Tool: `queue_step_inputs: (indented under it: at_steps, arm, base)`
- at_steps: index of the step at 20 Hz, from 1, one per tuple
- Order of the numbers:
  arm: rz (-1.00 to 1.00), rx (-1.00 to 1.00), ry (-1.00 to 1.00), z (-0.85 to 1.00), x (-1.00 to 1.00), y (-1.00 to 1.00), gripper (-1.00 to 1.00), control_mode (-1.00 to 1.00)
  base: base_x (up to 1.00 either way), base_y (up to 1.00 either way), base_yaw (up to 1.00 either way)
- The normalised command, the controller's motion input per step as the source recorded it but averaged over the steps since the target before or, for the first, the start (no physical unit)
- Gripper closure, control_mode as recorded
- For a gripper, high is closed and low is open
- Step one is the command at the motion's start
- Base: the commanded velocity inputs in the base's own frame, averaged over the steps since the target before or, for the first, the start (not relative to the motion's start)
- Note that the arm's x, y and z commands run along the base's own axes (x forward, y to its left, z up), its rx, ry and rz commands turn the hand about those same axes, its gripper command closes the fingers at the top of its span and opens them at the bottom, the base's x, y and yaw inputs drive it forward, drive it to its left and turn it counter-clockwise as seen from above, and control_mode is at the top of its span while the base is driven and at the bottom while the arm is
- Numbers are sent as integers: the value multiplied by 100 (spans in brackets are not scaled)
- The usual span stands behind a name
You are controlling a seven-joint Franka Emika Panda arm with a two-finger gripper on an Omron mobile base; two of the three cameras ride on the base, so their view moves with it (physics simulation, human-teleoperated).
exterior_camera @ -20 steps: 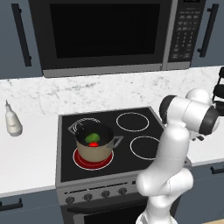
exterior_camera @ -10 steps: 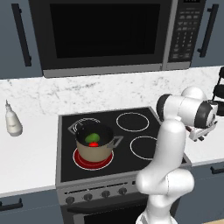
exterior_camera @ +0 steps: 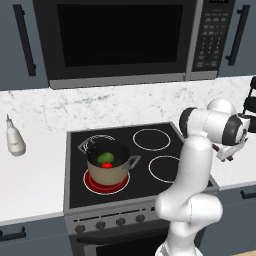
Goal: Put the tomato and avocado in the pot. Retrieve the spatula and lightly stir the vegetables in the pot.
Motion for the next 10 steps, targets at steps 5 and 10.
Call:
queue_step_inputs:
  at_steps: [5, 10]
  arm:
    - [6, 0, 10, -37, -36, 23, 100, -100]
    - [13, 0, -1, 19, -57, 16, 100, -100]
  base:
    - [0, 0, 0]
    - [0, 0, 0]
